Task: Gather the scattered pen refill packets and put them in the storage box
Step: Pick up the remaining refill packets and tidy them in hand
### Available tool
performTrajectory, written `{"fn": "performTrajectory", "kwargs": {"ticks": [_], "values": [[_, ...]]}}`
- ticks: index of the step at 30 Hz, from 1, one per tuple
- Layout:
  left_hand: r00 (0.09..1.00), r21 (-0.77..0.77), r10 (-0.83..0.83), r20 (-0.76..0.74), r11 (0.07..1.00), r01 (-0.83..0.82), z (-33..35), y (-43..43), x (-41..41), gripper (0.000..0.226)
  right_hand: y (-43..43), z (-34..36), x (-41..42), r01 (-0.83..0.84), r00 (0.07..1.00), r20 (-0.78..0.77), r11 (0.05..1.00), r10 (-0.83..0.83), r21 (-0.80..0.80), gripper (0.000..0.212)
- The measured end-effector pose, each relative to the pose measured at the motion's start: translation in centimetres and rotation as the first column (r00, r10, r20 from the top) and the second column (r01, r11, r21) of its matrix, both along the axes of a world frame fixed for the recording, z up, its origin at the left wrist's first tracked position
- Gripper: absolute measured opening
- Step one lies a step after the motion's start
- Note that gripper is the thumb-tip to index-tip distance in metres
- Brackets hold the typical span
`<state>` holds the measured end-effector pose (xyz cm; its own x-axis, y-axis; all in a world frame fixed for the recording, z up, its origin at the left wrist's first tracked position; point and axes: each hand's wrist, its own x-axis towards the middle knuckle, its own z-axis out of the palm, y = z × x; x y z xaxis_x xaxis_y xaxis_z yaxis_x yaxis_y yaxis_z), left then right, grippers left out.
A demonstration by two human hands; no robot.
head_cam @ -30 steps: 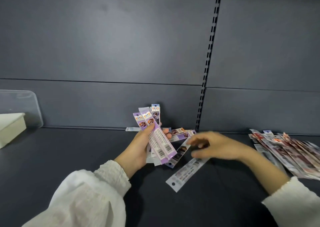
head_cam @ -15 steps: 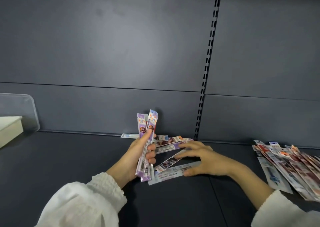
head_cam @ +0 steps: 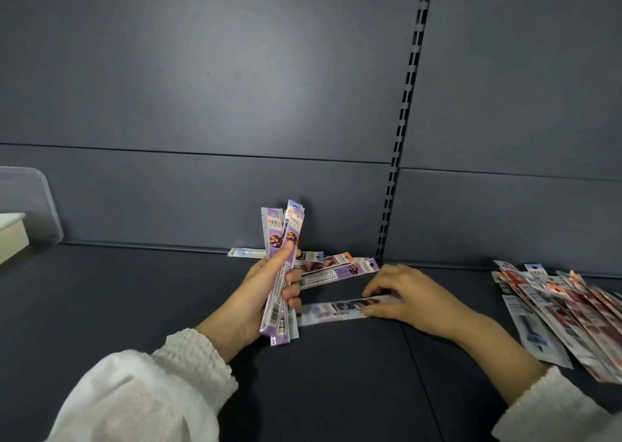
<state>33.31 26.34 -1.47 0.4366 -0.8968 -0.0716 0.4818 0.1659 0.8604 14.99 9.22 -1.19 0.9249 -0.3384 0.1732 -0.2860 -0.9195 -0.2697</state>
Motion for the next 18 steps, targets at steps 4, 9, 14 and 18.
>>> {"fn": "performTrajectory", "kwargs": {"ticks": [4,9,14,18], "values": [[0.999,-0.01,0.029,-0.016,1.0,-0.029,0.1,0.1,0.0,0.024,0.4,0.3,0.3,0.009,0.999,-0.037,1.0,-0.01,-0.024,0.027],[0.998,-0.009,0.061,0.005,0.998,-0.061,0.2,0.2,-0.2,0.022,0.8,0.6,0.2,0.058,0.99,-0.129,0.998,-0.058,-0.004,0.014],[0.995,-0.007,0.081,0.052,0.997,-0.081,0.2,0.3,-0.3,0.018,1.3,0.8,0.2,0.167,0.986,-0.021,0.985,-0.166,0.045,0.017],[0.987,-0.006,0.1,0.127,0.995,-0.1,0.0,0.2,-1.2,0.023,3.2,1.6,1.1,0.086,0.892,0.282,0.745,-0.353,0.661,0.023]]}}
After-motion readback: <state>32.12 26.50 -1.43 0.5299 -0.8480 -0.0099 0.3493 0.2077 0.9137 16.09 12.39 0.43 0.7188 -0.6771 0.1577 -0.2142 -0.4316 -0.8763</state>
